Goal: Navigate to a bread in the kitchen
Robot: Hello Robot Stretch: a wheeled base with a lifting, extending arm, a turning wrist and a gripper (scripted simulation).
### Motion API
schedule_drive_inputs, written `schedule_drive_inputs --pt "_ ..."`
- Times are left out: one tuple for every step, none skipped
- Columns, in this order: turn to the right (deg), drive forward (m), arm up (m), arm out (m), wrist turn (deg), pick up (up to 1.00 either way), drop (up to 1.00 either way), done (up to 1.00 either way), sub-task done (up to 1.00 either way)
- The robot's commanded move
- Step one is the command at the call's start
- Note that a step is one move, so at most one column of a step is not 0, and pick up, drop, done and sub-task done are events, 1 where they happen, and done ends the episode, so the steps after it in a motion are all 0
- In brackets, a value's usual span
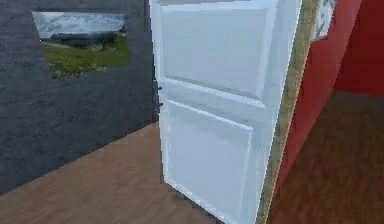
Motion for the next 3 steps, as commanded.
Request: schedule_drive_inputs --pt "-45.0 0.00 0.00 0.00 0.0 0.00 0.00 0.00 0.00" --pt "-15.0 0.00 0.00 0.00 0.0 0.00 0.00 0.00 0.00" --pt "0.0 1.00 0.00 0.00 0.0 0.00 0.00 0.00 0.00"
